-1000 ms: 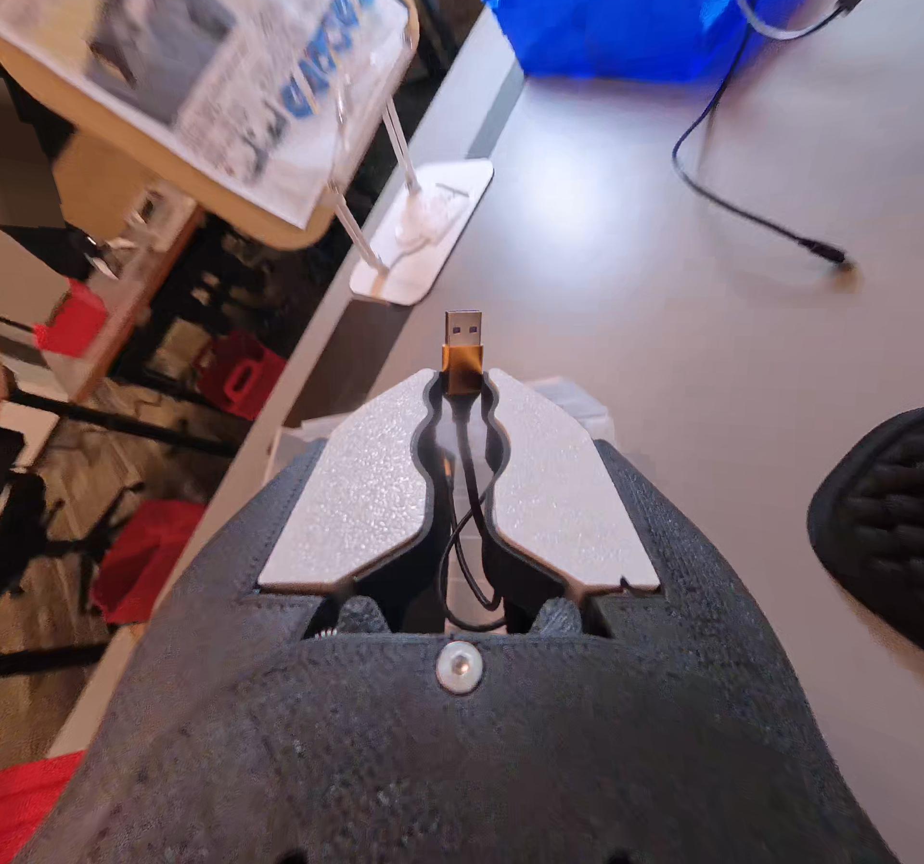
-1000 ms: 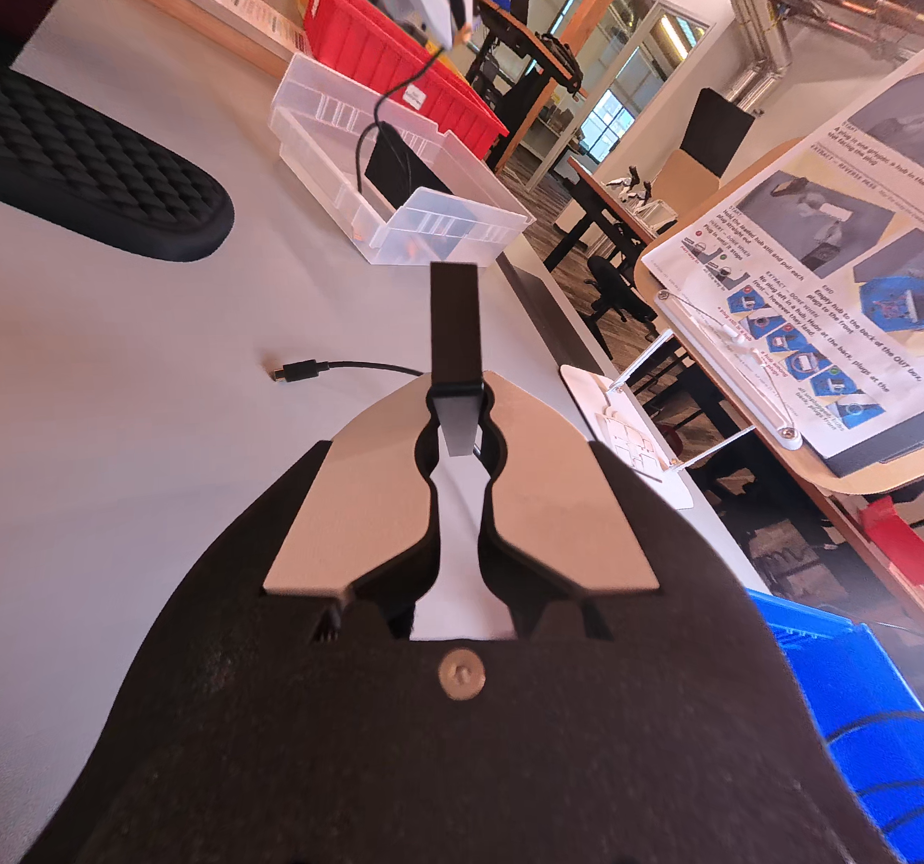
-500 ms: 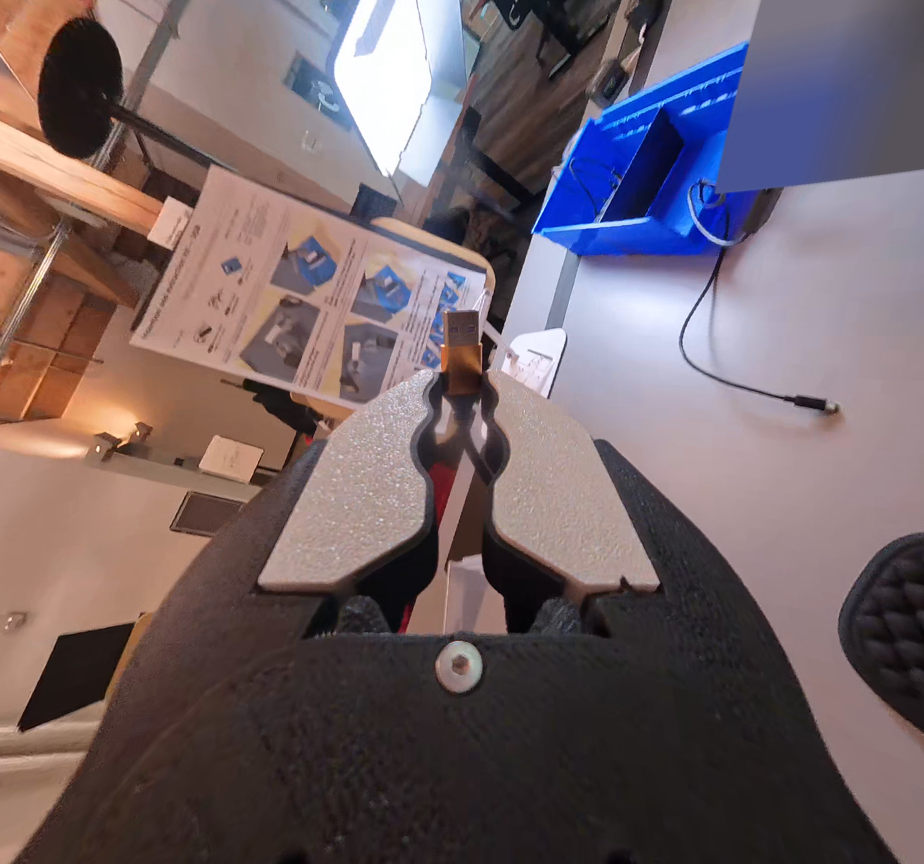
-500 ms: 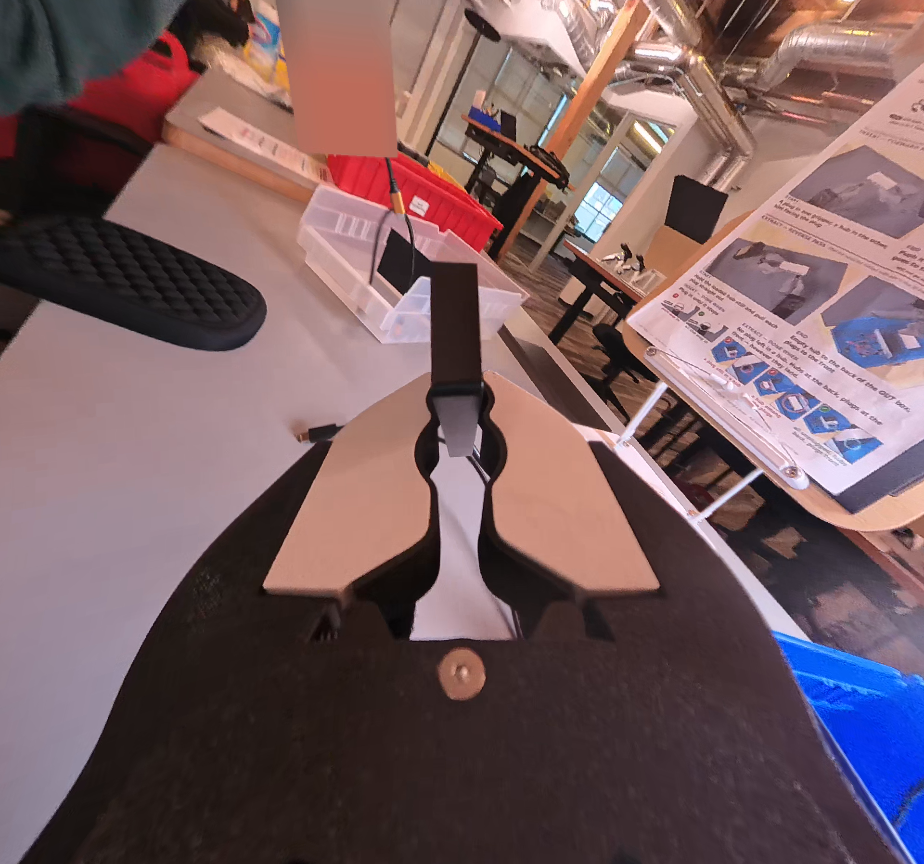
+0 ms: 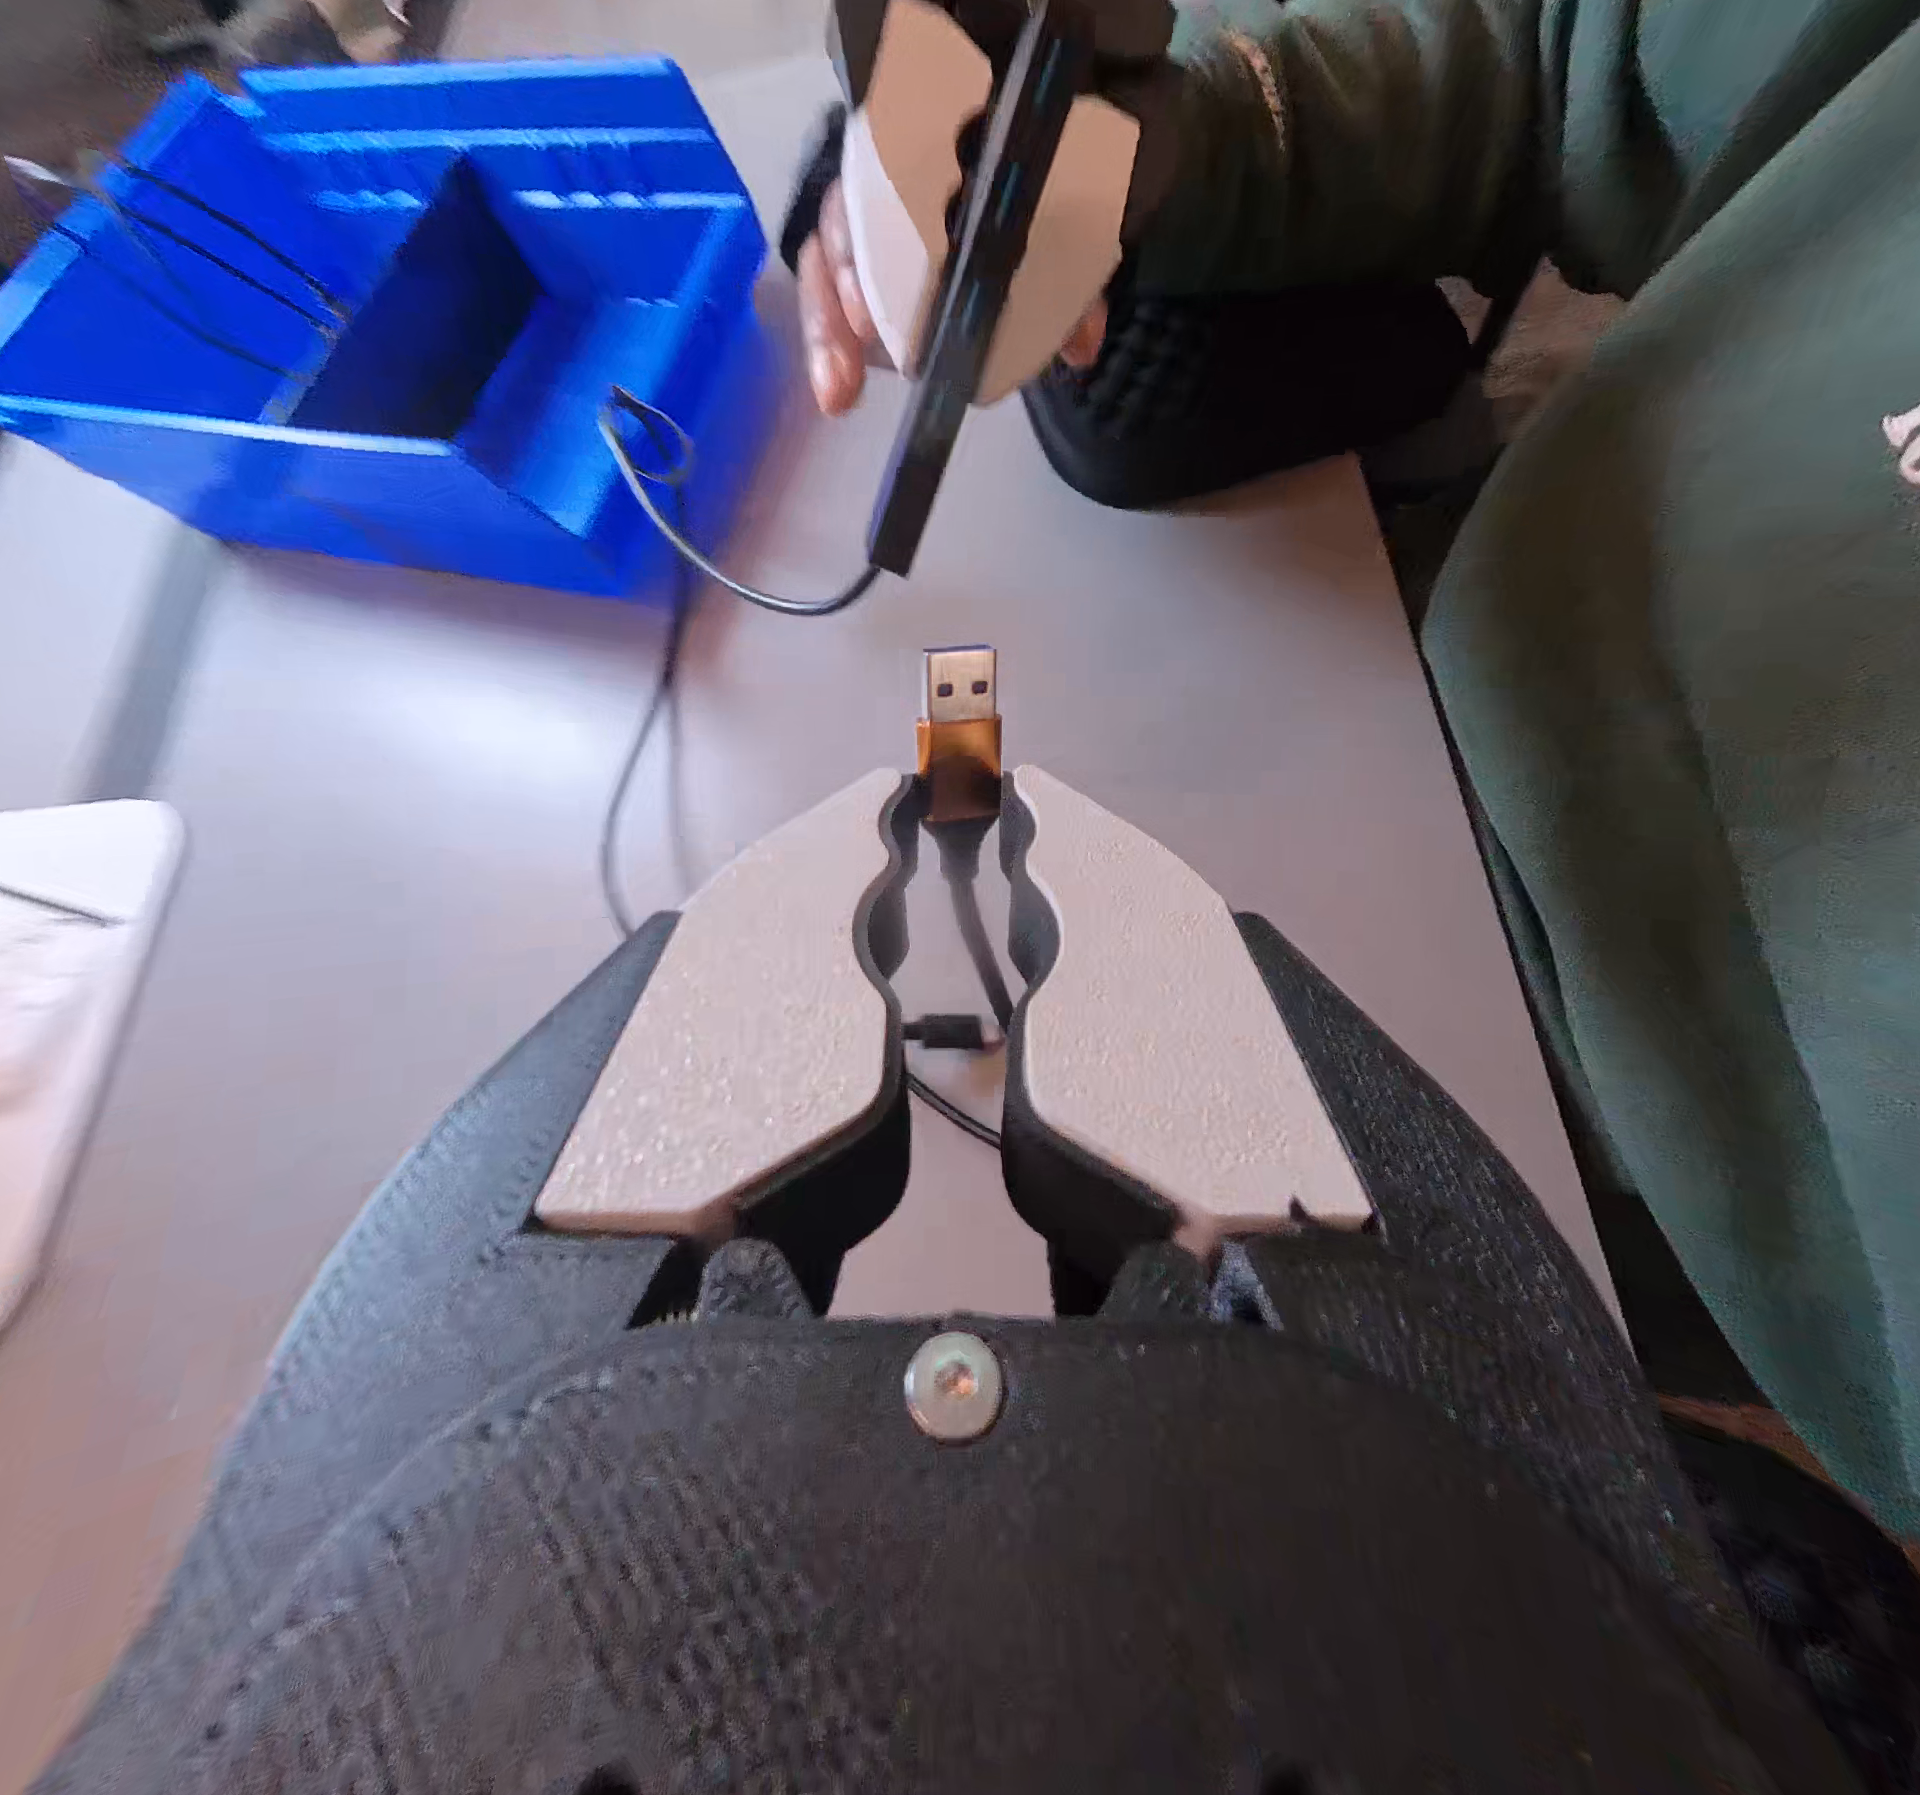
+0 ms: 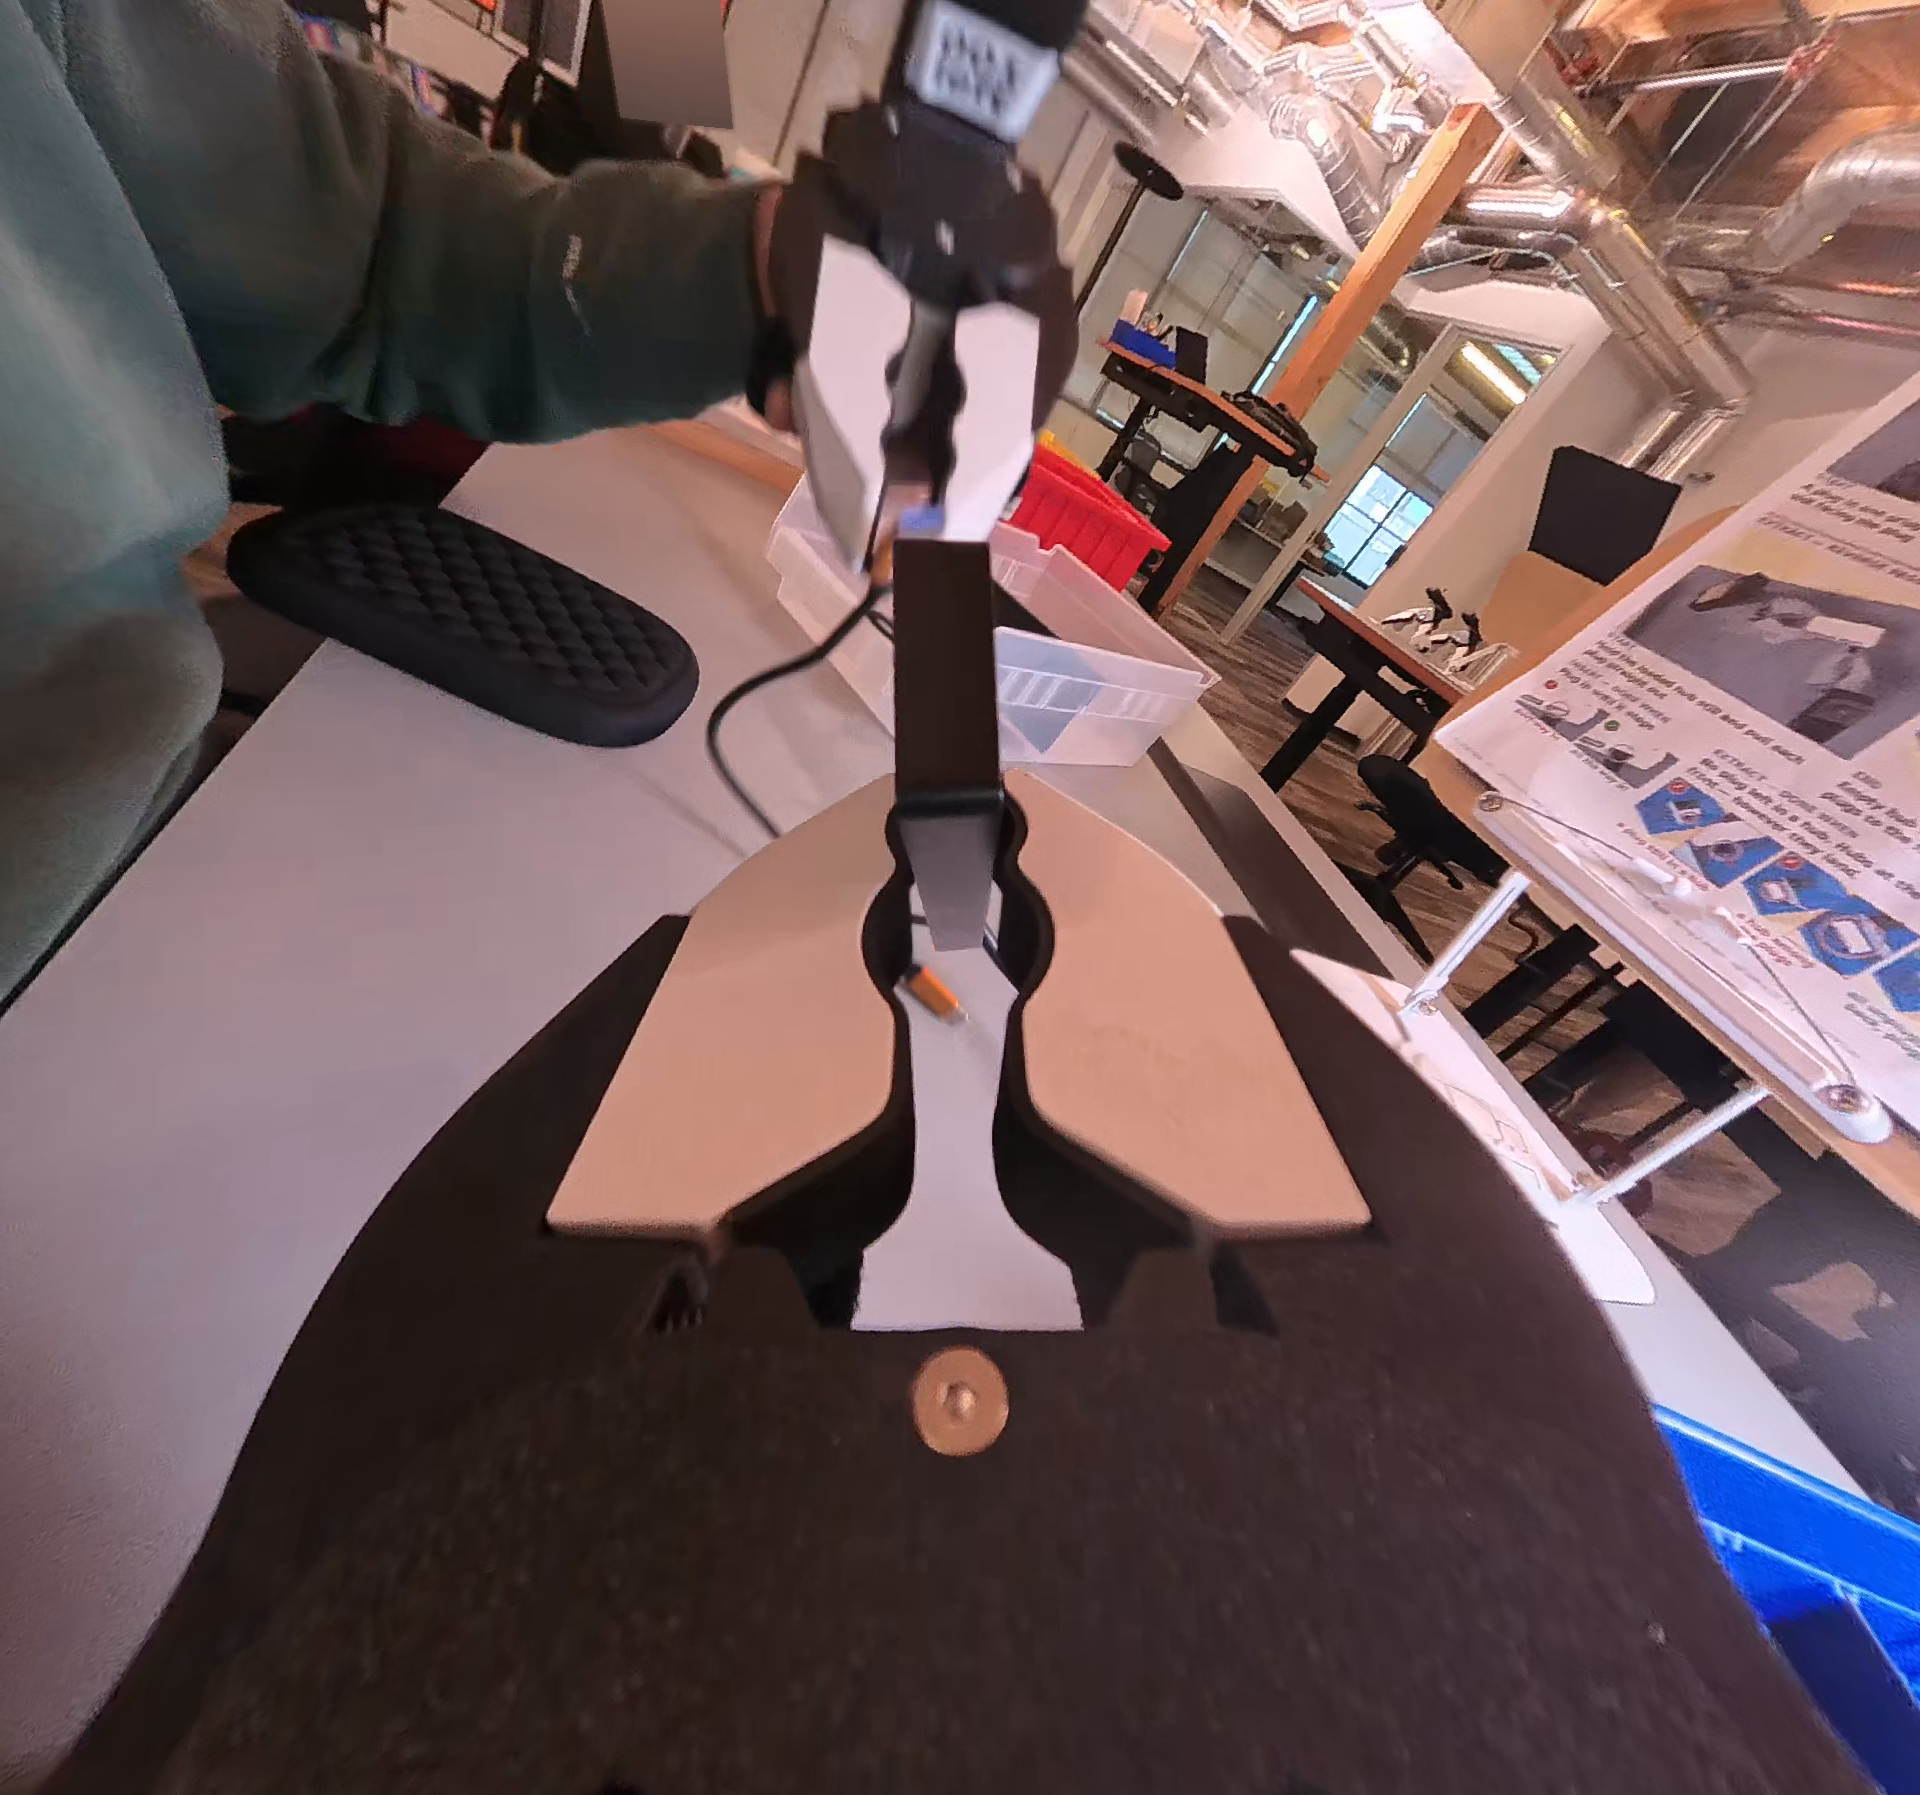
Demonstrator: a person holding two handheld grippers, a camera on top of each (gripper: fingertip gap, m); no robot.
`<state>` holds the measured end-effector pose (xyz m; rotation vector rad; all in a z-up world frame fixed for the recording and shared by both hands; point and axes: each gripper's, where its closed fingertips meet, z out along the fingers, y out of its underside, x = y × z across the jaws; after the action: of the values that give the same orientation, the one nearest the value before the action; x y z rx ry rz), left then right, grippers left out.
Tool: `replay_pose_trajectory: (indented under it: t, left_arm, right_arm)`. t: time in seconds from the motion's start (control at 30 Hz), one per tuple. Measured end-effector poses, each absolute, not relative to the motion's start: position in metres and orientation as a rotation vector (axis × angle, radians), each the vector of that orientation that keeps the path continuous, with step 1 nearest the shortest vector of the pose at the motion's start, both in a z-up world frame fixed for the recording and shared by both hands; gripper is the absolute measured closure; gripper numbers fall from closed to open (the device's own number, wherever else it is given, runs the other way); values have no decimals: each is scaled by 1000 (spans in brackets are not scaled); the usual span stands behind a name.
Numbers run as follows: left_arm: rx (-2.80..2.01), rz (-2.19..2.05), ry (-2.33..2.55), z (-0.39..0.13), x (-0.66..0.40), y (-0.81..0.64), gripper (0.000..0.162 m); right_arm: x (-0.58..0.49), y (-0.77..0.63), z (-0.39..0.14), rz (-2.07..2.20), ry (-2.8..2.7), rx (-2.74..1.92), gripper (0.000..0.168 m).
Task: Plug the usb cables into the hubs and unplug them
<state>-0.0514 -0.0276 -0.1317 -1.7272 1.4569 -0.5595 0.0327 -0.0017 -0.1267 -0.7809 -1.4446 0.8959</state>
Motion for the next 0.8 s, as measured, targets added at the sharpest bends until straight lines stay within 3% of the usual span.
replay_pose_trajectory:
  t: [0.2, 0.57, 0.8]
  left_arm:
    - [-1717, -812, 1368, -189, -31, -23, 147]
    - [-1691, -866, 1328, -212, -30, -28, 147]
    - [-1664, -628, 1253, -204, -45, -4, 147]
  right_arm:
    - [28, -4, -143, 901, -1510, -797, 156]
    - [15, -9, -172, 905, -1600, -850, 156]
    - [13, -5, -179, 900, -1601, -888, 156]
